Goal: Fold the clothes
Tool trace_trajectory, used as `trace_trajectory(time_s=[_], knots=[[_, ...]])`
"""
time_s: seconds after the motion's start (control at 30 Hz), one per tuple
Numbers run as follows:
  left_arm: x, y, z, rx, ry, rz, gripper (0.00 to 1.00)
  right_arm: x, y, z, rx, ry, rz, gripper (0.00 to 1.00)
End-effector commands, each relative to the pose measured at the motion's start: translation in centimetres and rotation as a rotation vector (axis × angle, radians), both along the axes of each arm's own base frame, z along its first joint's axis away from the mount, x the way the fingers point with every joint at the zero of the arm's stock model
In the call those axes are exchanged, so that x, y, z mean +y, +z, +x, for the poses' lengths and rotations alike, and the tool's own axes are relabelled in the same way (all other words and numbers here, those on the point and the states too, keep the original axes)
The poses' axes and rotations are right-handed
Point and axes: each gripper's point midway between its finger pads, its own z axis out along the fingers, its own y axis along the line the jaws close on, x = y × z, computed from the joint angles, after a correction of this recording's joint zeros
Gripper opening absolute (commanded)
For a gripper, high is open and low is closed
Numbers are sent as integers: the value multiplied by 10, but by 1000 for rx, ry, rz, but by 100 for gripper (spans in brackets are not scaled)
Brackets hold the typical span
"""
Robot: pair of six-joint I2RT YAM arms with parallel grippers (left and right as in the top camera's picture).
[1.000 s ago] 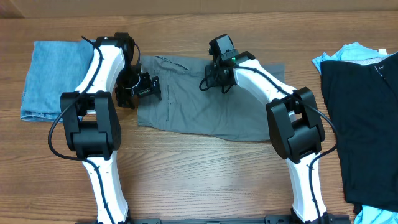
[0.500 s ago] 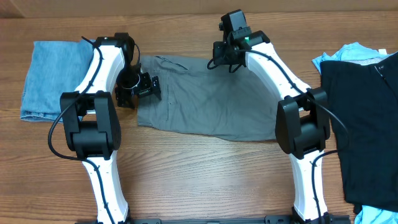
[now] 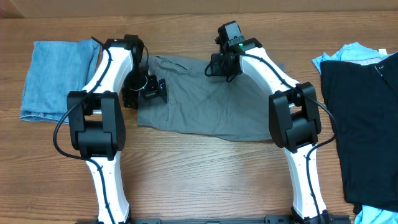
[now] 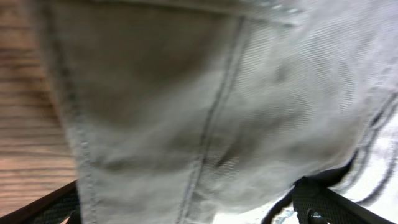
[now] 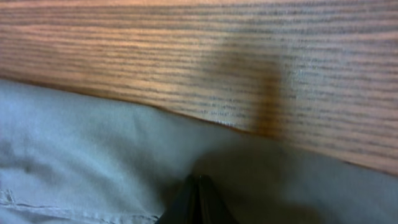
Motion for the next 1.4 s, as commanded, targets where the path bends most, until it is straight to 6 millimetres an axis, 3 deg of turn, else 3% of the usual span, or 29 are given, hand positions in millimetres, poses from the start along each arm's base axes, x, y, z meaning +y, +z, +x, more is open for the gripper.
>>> trace_trajectory(time_s=[0.0, 0.07, 0.17, 0.27, 0.4, 0.53, 0.7, 0.9, 1.07, 1.1, 1.17, 1.27, 1.37], knots=[[20, 26, 17, -69, 11, 40, 100, 5, 65, 11, -90, 13, 46, 4], [22, 38, 25, -99, 18, 39, 100, 3, 83, 5, -93, 27, 40, 4], [24, 38, 23, -91, 17, 52, 100, 3, 81, -16, -13, 42, 37, 4], [27, 30, 21, -82, 41, 74, 100, 1, 66, -39, 86, 53, 18, 4], [9, 3, 15, -72, 42, -10, 100, -1, 46, -66, 183, 66, -17, 4], [7, -17, 8, -65, 49, -17, 100, -6, 20, -85, 254, 69, -43, 4], [-5, -17, 5, -54, 55, -84, 99, -7, -15, -104, 294, 79, -47, 4], [-33, -12, 12, -88, 26, -175, 89, -5, -23, -111, 316, 85, -24, 4], [-36, -11, 6, -72, -2, -174, 72, -5, -23, -111, 316, 85, -24, 4], [-35, -11, 5, -67, 1, -173, 63, -5, -23, -111, 316, 86, -24, 4], [-31, -9, 4, -59, 6, -170, 34, -5, -23, -111, 314, 86, -23, 4], [-24, 1, 5, -49, 20, -168, 4, -4, -23, -109, 306, 86, -21, 4], [-7, 24, 13, -65, 2, -95, 4, 2, -21, -105, 289, 95, 13, 4]])
